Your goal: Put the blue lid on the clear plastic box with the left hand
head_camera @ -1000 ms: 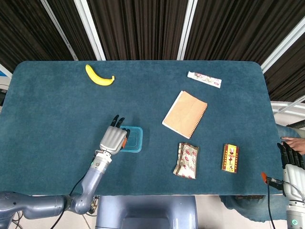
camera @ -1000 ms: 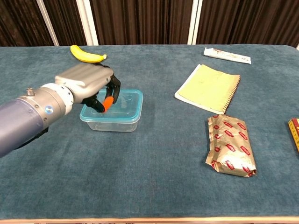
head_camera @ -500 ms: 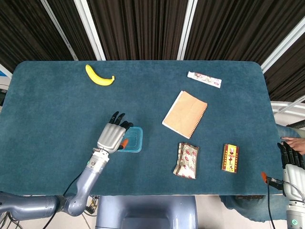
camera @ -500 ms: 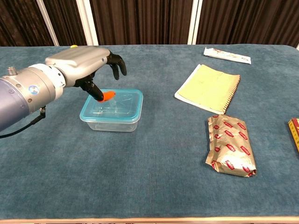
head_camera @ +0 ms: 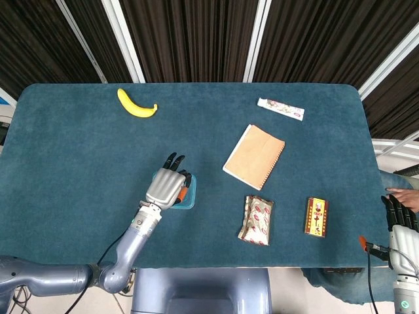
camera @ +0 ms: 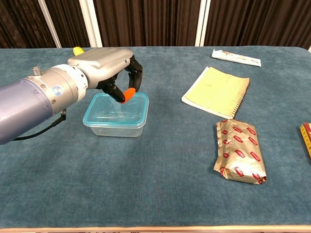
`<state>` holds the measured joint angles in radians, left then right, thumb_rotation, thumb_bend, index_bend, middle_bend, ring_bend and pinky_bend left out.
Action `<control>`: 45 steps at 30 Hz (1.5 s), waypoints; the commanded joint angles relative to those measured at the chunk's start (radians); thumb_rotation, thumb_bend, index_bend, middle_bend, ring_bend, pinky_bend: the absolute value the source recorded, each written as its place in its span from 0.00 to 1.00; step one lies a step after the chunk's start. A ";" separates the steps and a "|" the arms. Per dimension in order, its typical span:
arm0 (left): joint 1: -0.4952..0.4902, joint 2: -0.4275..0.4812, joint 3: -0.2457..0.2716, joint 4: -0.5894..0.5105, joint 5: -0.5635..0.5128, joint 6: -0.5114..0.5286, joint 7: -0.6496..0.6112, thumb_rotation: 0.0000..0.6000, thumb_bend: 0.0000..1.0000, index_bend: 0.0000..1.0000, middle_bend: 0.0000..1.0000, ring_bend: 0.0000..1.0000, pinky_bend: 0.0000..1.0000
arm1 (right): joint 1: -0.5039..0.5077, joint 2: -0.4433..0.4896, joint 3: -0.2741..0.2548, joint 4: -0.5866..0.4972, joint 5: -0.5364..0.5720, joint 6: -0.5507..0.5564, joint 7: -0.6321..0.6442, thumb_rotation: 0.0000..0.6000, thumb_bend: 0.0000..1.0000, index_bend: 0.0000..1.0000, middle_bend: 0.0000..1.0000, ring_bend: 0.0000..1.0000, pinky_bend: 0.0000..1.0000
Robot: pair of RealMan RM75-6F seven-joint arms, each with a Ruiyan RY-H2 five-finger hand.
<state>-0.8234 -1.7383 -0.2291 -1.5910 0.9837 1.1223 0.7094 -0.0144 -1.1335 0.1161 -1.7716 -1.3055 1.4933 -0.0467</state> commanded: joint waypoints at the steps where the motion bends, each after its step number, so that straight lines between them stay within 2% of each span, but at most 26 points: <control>1: -0.001 -0.004 0.008 0.004 0.004 0.004 0.000 1.00 0.54 0.65 0.54 0.08 0.00 | 0.000 0.000 0.000 0.000 0.001 -0.001 0.000 1.00 0.27 0.04 0.00 0.00 0.00; 19: -0.004 -0.021 0.049 0.014 0.029 -0.010 -0.014 1.00 0.55 0.69 0.55 0.09 0.00 | 0.000 0.002 0.000 -0.002 0.003 -0.003 0.000 1.00 0.27 0.04 0.00 0.00 0.00; 25: -0.003 -0.014 0.067 -0.011 -0.007 -0.028 0.014 1.00 0.56 0.69 0.55 0.09 0.00 | 0.000 0.001 -0.001 -0.001 0.001 -0.003 -0.001 1.00 0.27 0.04 0.00 0.00 0.00; 45: 0.001 -0.035 0.111 0.021 0.014 -0.016 0.051 1.00 0.56 0.69 0.56 0.09 0.00 | 0.001 0.002 -0.001 -0.002 0.003 -0.004 0.000 1.00 0.27 0.04 0.00 0.00 0.00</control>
<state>-0.8223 -1.7717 -0.1194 -1.5713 0.9975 1.1061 0.7590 -0.0135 -1.1311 0.1155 -1.7732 -1.3021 1.4893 -0.0469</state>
